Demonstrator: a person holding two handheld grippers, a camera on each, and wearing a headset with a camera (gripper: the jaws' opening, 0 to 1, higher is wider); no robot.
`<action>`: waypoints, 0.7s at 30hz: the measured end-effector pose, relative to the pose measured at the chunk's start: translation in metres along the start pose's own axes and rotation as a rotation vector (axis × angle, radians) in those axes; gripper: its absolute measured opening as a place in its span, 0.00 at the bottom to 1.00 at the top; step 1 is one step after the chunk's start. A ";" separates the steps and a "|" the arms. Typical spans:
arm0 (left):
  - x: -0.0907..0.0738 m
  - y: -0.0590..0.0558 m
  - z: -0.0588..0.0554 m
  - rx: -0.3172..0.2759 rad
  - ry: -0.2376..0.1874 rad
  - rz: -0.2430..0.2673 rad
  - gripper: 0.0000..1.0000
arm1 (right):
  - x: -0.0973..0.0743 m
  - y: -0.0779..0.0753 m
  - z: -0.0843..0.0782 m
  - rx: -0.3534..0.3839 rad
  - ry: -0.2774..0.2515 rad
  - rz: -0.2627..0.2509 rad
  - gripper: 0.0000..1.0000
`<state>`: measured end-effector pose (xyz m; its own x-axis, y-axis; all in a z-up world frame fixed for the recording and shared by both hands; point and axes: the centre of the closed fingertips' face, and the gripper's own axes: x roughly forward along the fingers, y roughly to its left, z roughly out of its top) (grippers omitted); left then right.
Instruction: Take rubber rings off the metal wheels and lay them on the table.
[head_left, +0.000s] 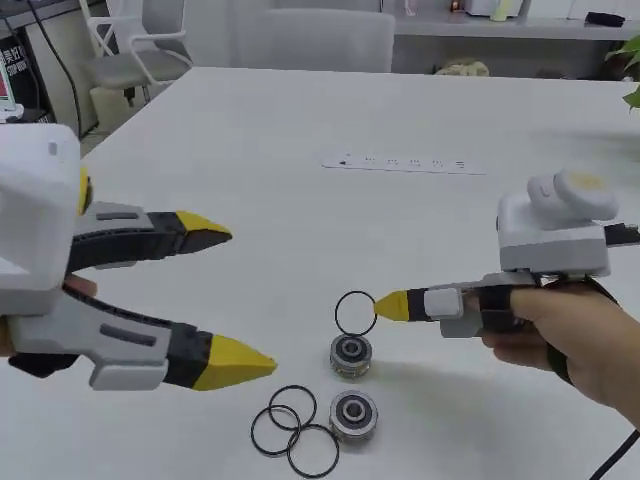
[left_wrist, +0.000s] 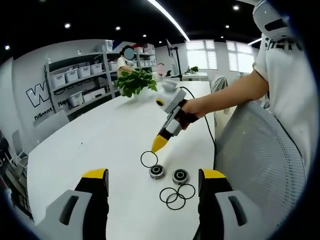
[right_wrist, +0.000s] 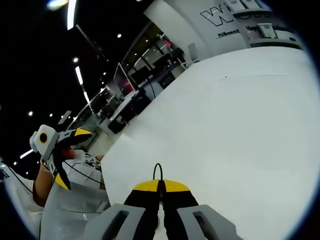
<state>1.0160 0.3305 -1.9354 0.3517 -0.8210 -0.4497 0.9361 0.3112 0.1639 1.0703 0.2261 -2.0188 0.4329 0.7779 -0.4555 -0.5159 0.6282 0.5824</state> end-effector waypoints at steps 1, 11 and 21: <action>-0.004 0.000 -0.002 -0.002 0.001 0.013 0.72 | 0.000 0.000 0.001 -0.002 -0.002 0.001 0.00; -0.029 -0.001 -0.020 -0.077 -0.014 0.102 0.73 | -0.005 0.009 0.010 -0.043 -0.021 0.012 0.00; -0.032 -0.007 -0.048 -0.167 0.007 0.155 0.76 | -0.006 0.019 0.016 -0.088 -0.029 0.025 0.00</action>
<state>0.9977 0.3772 -1.9641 0.4903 -0.7542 -0.4368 0.8569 0.5086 0.0836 1.0694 0.2330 -1.9940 0.4399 0.7931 -0.4214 -0.5892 0.6089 0.5310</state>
